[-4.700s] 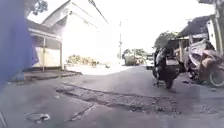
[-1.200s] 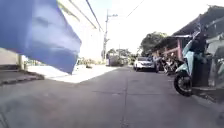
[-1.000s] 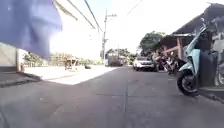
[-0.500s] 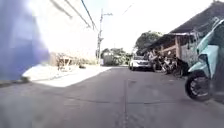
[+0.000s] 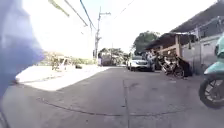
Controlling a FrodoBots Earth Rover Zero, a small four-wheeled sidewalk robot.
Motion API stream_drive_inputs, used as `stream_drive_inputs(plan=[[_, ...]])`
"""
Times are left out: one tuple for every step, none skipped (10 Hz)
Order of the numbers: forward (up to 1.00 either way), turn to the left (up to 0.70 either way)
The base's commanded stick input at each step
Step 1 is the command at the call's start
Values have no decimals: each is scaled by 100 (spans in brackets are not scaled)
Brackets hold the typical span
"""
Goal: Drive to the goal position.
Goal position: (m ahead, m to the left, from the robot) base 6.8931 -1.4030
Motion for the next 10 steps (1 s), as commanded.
stream_drive_inputs(plan=[[78, -32], [78, -25], [78, -9], [78, -21], [78, -27], [78, -32], [78, -32], [78, -32], [78, -32], [78, -32]])
